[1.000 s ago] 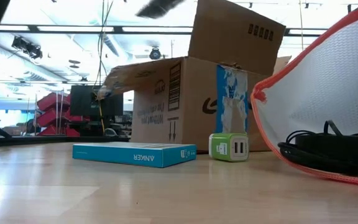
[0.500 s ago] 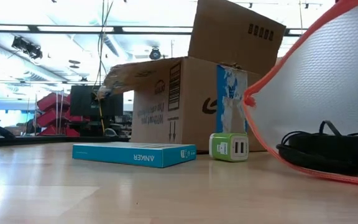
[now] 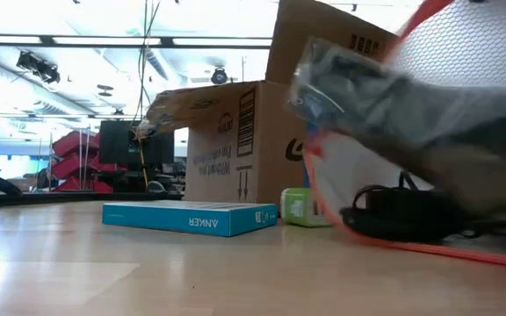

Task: Unpack boxes
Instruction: Put the black shipping bag into the transparent zip bag

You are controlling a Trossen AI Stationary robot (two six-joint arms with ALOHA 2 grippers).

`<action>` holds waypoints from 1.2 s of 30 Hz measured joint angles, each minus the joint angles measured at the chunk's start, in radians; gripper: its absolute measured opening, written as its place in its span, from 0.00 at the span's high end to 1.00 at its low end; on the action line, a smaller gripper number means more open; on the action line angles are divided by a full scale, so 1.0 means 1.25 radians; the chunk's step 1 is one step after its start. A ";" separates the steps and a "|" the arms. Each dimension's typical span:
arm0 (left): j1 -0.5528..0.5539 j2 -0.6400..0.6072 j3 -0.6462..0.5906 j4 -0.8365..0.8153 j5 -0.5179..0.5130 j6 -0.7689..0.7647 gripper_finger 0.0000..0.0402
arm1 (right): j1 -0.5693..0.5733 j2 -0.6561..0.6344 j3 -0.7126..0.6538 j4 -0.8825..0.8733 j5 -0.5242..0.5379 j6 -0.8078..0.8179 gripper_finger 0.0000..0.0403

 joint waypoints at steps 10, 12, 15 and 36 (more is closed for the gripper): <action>-0.021 0.091 -0.002 -0.044 0.082 0.015 1.00 | 0.032 0.000 0.000 0.000 -0.015 0.043 1.00; -0.033 0.092 -0.003 -0.071 0.111 0.020 1.00 | 0.042 0.000 0.000 -0.001 -0.019 0.044 1.00; -0.050 0.093 -0.004 -0.111 0.154 0.029 1.00 | 0.057 0.000 0.000 -0.001 -0.025 0.047 1.00; 0.040 0.103 -0.293 0.263 0.273 0.103 1.00 | 0.095 0.004 0.000 0.004 -0.024 0.083 1.00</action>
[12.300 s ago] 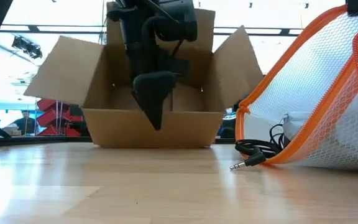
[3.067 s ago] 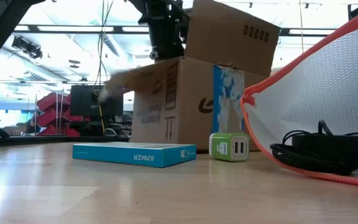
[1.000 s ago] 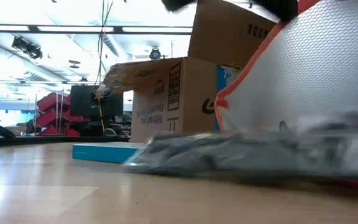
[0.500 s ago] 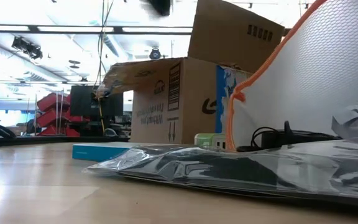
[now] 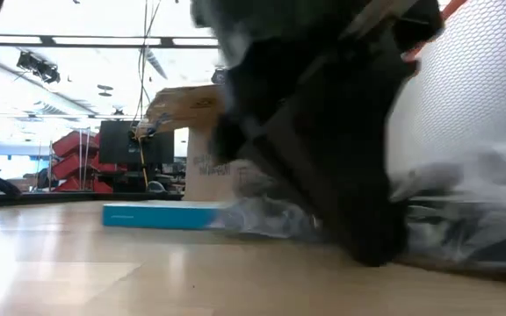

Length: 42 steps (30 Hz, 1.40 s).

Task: Unpack boxes
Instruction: Put the black shipping bag into the transparent zip bag

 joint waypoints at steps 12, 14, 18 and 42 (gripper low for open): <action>0.061 0.002 0.103 0.028 -0.035 0.129 1.00 | -0.010 0.033 0.000 0.018 -0.006 0.000 1.00; 0.072 0.003 0.120 0.032 -0.041 0.150 1.00 | -0.011 0.038 -0.001 0.021 -0.008 0.000 1.00; 0.045 0.002 0.181 -0.169 -0.050 0.154 1.00 | -0.011 0.038 -0.001 0.025 -0.009 0.000 1.00; 0.083 -0.008 0.074 0.012 -0.076 0.212 1.00 | -0.046 0.078 -0.001 0.064 -0.042 -0.043 1.00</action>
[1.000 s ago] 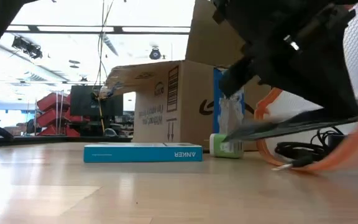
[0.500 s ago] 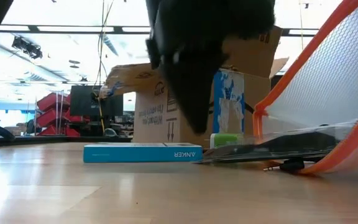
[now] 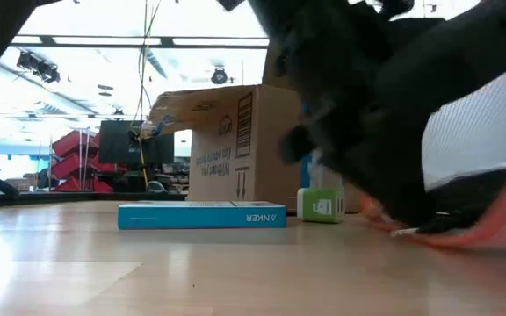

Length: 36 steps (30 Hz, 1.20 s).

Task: Unpack boxes
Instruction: Put the black shipping bag into the transparent zip bag, then put the green charger adapter into the transparent zip bag

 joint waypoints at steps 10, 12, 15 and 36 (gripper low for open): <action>-0.003 -0.022 0.096 -0.309 -0.061 0.023 1.00 | -0.012 0.001 0.000 0.010 -0.003 -0.021 1.00; -0.003 -0.035 0.096 -0.376 -0.085 0.030 1.00 | -0.012 0.001 0.000 0.009 -0.003 -0.022 1.00; 0.007 -0.039 0.080 -0.388 -0.087 0.070 1.00 | -0.015 0.001 0.000 0.001 0.008 -0.024 1.00; 0.031 -0.057 -0.065 -0.169 0.001 0.143 1.00 | -0.033 0.001 0.000 -0.070 0.021 -0.047 1.00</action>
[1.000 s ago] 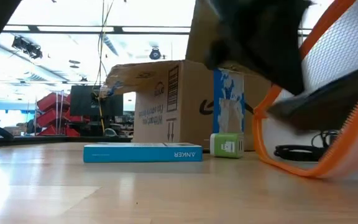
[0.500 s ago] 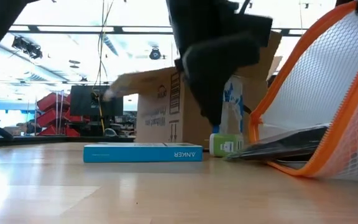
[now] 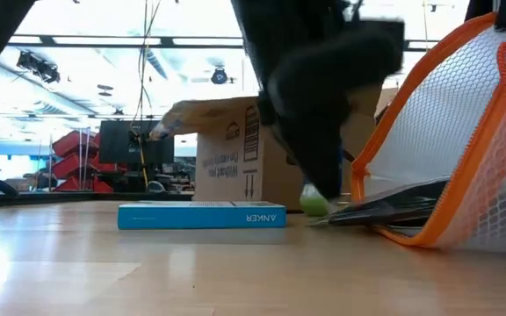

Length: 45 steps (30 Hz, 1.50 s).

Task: Unpack boxes
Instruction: Put the green charger adapter into the transparent zip bag

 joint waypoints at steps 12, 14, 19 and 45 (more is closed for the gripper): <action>0.090 -0.076 -0.004 -0.045 -0.051 0.093 1.00 | -0.012 -0.004 0.000 -0.183 -0.024 0.034 1.00; 0.101 -0.076 -0.004 -0.031 -0.031 0.141 0.99 | -0.012 -0.011 0.000 -0.191 -0.024 0.038 1.00; 0.128 -0.076 -0.002 0.002 0.018 0.263 0.97 | -0.010 -0.028 0.000 -0.210 -0.025 0.048 1.00; 0.121 -0.126 -0.003 -0.260 -0.030 0.284 0.56 | 0.009 -0.051 0.000 -0.209 -0.022 0.062 1.00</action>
